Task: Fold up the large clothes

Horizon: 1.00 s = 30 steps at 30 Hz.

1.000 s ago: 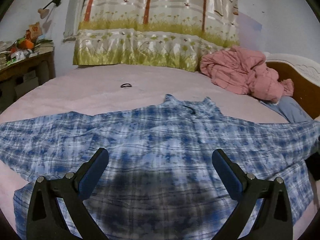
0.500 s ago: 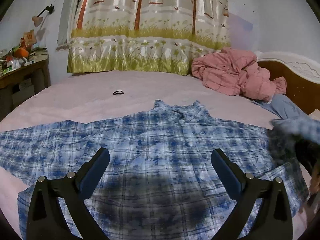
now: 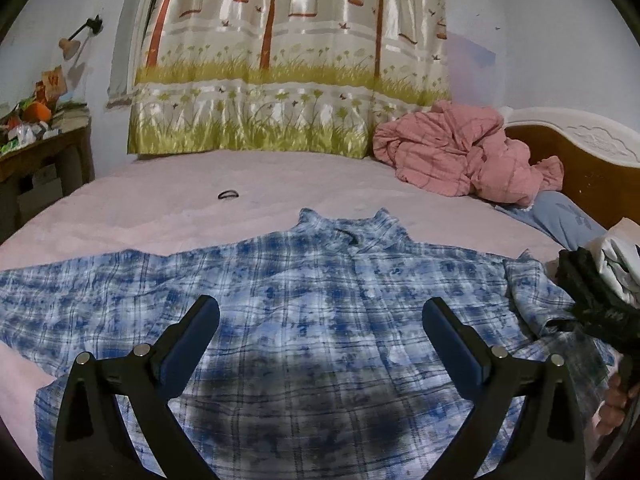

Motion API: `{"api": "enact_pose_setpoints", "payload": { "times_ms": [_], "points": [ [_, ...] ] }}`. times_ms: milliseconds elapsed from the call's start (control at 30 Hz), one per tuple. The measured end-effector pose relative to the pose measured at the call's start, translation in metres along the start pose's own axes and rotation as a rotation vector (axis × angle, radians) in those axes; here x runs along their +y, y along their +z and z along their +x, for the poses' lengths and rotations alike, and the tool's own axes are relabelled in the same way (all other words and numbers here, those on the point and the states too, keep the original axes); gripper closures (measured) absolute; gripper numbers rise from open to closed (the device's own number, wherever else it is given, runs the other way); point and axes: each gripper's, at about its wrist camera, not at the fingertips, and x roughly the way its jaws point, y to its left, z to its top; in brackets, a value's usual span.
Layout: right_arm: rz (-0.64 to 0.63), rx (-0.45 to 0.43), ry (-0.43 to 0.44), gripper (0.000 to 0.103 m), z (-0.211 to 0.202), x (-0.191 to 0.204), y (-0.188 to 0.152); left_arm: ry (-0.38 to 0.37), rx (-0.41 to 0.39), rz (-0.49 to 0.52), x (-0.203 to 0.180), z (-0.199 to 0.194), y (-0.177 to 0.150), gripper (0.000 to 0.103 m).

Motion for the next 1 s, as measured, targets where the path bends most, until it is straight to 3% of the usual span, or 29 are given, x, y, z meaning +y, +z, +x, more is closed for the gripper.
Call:
{"api": "enact_pose_setpoints", "payload": {
  "times_ms": [33, 67, 133, 200, 233, 267, 333, 400, 433, 533, 667, 733, 800, 833, 900, 1000],
  "points": [
    [0.158, -0.064, -0.023, 0.032, -0.012, -0.02, -0.007, 0.026, -0.013, 0.0, -0.003, -0.003, -0.001, 0.002],
    [0.238, -0.068, -0.028, 0.032, -0.015, -0.032, -0.011, 0.044, -0.029, 0.001, -0.006, -0.008, -0.001, 0.002],
    [0.304, -0.03, -0.064, 0.032, -0.009, -0.049, -0.006, 0.016, -0.06, 0.017, -0.013, -0.017, 0.001, 0.002],
    [0.425, -0.031, -0.164, 0.033, -0.007, -0.079, -0.006, -0.001, -0.083, 0.035, -0.02, -0.026, 0.004, 0.002],
    [0.496, -0.038, -0.192, 0.037, -0.008, -0.091, -0.01, -0.01, -0.09, 0.039, -0.023, -0.029, 0.004, 0.002],
    [0.587, -0.063, -0.16, 0.041, -0.011, -0.105, -0.016, -0.027, -0.087, 0.036, -0.025, -0.031, 0.005, 0.002],
    [0.604, -0.108, -0.173, 0.041, -0.016, -0.107, -0.015, -0.061, -0.047, -0.004, -0.025, -0.032, 0.007, 0.002],
    [0.514, -0.141, -0.405, 0.026, -0.024, -0.094, -0.011, -0.088, -0.004, -0.051, -0.024, -0.031, 0.007, 0.002],
    [0.51, -0.176, -0.496, 0.023, -0.031, -0.091, -0.011, -0.115, -0.004, -0.052, -0.026, -0.033, 0.008, 0.002],
    [0.555, -0.11, -0.406, 0.023, -0.022, -0.098, -0.008, -0.072, -0.034, 0.001, -0.034, -0.04, 0.008, 0.002],
    [0.466, -0.06, -0.421, 0.023, -0.001, -0.101, 0.007, -0.008, -0.044, 0.035, -0.037, -0.037, 0.006, 0.002],
    [0.469, -0.08, -0.382, 0.038, 0.002, -0.105, 0.008, -0.001, -0.035, 0.029, -0.035, -0.034, 0.004, 0.002],
    [0.473, -0.072, -0.358, 0.085, 0.005, -0.111, 0.008, -0.006, -0.018, 0.022, -0.033, -0.03, 0.004, 0.002],
    [0.492, -0.078, -0.331, 0.094, 0.005, -0.116, 0.004, -0.006, -0.014, 0.019, -0.032, -0.03, 0.004, 0.002],
    [0.532, -0.079, -0.246, 0.096, 0.009, -0.125, 0.005, -0.002, -0.02, 0.016, -0.03, -0.03, 0.004, 0.002],
    [0.426, -0.146, -0.027, 0.096, -0.001, -0.107, 0.02, -0.012, -0.037, 0.018, -0.03, -0.034, 0.004, 0.002]
  ]
}}
